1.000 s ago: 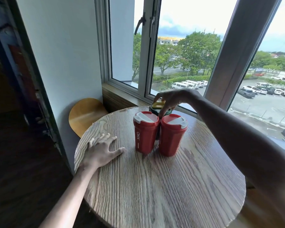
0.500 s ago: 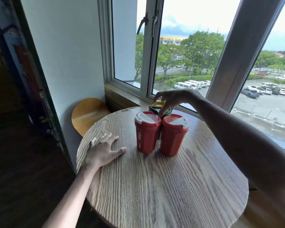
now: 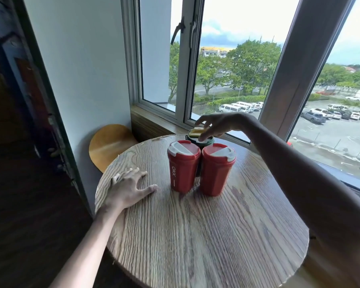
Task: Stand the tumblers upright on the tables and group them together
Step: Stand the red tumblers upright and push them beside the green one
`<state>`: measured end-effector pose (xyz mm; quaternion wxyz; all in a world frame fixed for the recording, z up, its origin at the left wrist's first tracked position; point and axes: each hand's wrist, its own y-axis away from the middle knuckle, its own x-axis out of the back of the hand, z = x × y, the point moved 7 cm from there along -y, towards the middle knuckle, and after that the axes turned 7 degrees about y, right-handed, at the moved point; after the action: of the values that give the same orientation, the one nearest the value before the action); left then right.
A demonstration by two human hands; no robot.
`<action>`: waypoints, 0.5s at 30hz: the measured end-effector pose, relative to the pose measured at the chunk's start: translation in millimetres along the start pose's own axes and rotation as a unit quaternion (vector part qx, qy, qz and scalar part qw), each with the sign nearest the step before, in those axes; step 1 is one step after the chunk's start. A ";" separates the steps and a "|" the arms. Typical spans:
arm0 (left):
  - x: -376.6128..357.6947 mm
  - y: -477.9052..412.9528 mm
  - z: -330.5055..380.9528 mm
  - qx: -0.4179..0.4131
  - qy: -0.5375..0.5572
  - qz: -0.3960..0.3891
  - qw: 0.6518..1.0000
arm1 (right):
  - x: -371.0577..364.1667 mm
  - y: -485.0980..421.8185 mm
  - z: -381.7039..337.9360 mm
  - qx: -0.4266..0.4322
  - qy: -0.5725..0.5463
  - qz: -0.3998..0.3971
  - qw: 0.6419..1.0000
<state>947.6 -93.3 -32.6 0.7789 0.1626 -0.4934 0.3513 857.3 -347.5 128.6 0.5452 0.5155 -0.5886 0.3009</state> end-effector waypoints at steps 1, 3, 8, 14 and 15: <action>0.6 0.5 1.2 -0.001 0.001 -0.006 1.000 | 4.2 10.1 2.6 0.000 0.001 0.037 0.999; -0.5 -1.0 -1.4 0.008 0.008 -0.006 1.000 | 8.3 33.8 12.2 0.009 -0.074 0.147 0.986; -5.7 -2.9 14.3 0.054 0.126 -0.045 0.990 | -50.1 109.1 43.3 -0.020 -0.299 0.448 0.842; -19.4 0.6 80.9 -0.015 0.285 -0.047 0.957 | -136.9 111.6 43.4 -0.029 -0.342 0.357 0.868; -22.2 0.5 83.5 -0.015 0.306 -0.036 0.951 | -143.5 108.6 44.1 -0.032 -0.349 0.348 0.870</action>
<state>886.7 -151.6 -13.9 0.9071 0.0532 -0.2305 0.3480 723.1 -316.7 4.7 0.1803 0.3312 -0.8910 0.2529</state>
